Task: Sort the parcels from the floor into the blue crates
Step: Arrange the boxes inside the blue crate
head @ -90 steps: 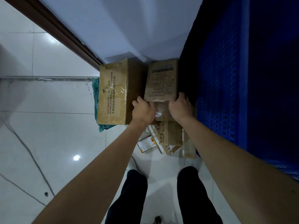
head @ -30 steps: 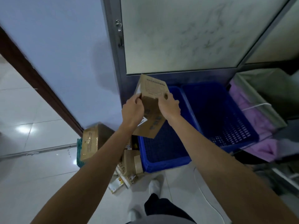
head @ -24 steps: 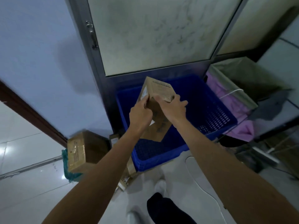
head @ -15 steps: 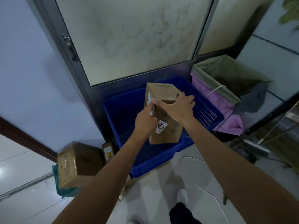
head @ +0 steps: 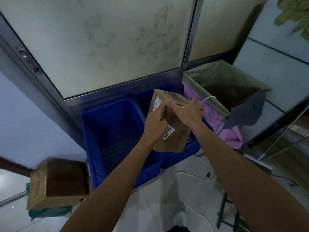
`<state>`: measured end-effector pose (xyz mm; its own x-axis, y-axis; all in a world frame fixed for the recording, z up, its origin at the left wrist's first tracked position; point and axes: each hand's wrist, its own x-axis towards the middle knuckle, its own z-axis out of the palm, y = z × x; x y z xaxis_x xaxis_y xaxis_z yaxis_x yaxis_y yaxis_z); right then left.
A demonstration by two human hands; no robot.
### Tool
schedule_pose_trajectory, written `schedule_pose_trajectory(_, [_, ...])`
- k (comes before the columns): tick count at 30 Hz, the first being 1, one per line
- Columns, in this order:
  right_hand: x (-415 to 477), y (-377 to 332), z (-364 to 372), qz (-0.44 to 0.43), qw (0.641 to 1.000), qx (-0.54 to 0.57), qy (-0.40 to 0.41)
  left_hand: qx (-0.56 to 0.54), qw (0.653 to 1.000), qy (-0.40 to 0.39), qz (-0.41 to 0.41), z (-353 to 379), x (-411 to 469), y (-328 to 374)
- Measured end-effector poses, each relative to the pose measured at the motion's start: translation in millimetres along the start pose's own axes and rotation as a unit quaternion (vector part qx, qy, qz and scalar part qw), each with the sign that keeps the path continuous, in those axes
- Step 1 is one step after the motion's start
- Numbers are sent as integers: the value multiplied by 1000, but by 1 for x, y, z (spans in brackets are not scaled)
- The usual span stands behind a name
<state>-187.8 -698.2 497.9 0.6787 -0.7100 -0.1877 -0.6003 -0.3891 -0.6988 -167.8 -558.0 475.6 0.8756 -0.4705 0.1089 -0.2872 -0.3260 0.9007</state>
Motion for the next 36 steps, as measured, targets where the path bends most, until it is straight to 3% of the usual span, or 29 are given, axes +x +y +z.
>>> schedule_pose_trajectory(3, [41, 20, -18, 24, 999, 13, -17, -81, 993, 10, -88, 32, 23, 1])
schedule_pose_trajectory(12, [113, 40, -17, 52, 990, 86, -97, 17, 952, 73, -298, 60, 35, -54])
schedule_pose_trajectory(17, [149, 34, -3, 77, 976, 163, -121, -147, 874, 99, -452, 50, 73, -83])
schedule_pose_trajectory(22, [178, 40, 1, 77, 969, 203, -118, -210, 866, 119, -437, 48, 115, -92])
schedule_pose_trajectory(30, [228, 62, 14, 55, 956, 120, -261, -219, 861, 94, -450, 53, 149, -112])
schedule_pose_trajectory(36, [286, 95, 36, 77, 931, 104, -340, -218, 860, 132, -443, 74, 175, -113])
